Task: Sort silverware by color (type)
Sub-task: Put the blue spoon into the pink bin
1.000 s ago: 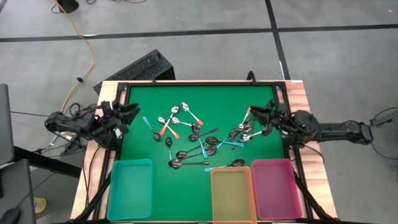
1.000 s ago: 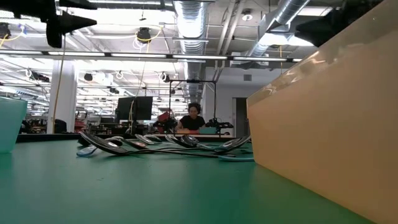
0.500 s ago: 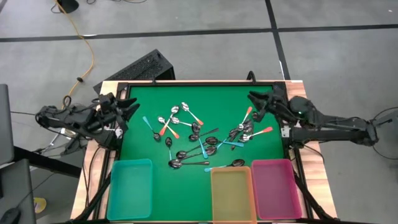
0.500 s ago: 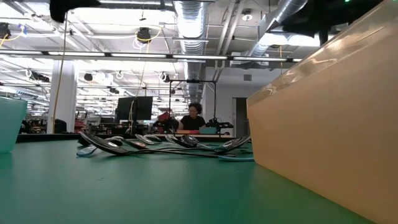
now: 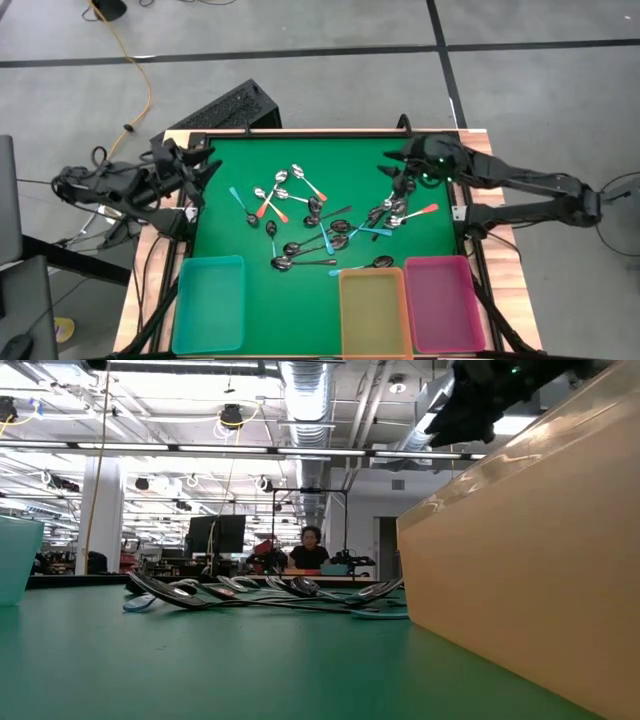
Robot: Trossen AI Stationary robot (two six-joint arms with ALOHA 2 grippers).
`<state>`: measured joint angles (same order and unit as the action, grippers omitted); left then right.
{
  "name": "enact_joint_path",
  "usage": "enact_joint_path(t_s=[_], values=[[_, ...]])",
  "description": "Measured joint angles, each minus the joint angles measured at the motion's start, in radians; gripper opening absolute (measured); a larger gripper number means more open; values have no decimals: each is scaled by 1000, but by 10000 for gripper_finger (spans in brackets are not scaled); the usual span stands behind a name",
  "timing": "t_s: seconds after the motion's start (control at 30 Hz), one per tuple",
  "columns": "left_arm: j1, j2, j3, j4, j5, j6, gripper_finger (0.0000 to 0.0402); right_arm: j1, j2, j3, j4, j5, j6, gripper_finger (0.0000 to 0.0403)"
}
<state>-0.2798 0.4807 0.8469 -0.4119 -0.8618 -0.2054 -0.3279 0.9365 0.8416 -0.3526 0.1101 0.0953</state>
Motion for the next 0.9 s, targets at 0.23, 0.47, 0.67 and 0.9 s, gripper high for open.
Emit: enact_joint_path(t_s=[0.23,0.47,0.67,0.9], values=[[23,112,78,-105,44,8,226,-36,120,99,-36,-36,-74,233],[153,206,160,-272,272,-77,242,-41,198,155,-190,-40,-78,233],[297,250,202,-374,432,-74,243,-37,245,188,-342,-40,-78,233],[435,316,198,-413,630,-31,243,-22,296,189,-431,-83,-75,233]])
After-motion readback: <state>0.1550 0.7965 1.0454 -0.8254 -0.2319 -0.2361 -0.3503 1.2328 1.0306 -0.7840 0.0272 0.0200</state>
